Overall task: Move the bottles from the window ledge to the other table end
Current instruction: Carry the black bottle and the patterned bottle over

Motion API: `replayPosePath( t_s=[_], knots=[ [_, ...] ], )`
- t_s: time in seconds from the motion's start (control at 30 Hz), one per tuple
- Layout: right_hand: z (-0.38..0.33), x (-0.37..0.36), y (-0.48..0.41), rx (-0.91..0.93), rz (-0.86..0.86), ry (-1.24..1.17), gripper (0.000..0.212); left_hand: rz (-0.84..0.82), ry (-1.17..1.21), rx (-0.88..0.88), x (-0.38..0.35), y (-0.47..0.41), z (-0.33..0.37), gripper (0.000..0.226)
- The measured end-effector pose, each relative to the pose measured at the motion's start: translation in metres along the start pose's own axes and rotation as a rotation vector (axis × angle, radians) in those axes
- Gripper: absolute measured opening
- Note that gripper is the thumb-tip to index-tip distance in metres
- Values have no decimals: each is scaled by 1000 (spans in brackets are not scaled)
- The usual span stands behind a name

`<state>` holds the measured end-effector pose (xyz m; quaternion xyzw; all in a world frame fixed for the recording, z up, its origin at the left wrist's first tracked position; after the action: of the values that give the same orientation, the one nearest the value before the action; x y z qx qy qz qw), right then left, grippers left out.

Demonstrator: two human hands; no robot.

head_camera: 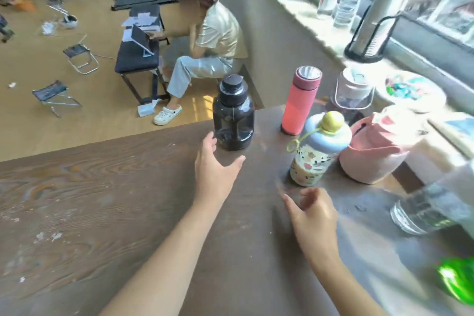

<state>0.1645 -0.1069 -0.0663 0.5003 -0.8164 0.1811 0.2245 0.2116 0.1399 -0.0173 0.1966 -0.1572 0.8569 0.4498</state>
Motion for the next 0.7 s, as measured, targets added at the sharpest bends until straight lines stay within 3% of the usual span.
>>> replayPosePath(
  t_s=[0.17,0.27,0.4,0.53,0.7],
  knots=[
    [21,14,-40,47,190,133,75,58,-19,96,-36,-42,9,94],
    [19,10,-56,47,89,-18,92,85,-44,95,-42,-58,6,102],
    [15,6,-69,43,-64,-224,70,-53,-43,104,-40,-80,2,115],
    [12,0,-76,55,-130,-236,68,-231,-45,89,-41,-99,-6,127],
    [8,0,-79,63,-82,-209,62,-230,34,-6,-43,-107,-10,110]
  ],
)
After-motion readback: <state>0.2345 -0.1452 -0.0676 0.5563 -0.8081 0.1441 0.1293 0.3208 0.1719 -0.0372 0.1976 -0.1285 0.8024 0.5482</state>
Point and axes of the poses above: each hand's wrist, its own y-axis away from the middle knuckle, its own x-axis out of the back of the hand, z = x × y, the point moved 6 cm from there along -y, towards the middle knuckle, and after that the axes turned 9 degrees about z, right-handed, at the moved point
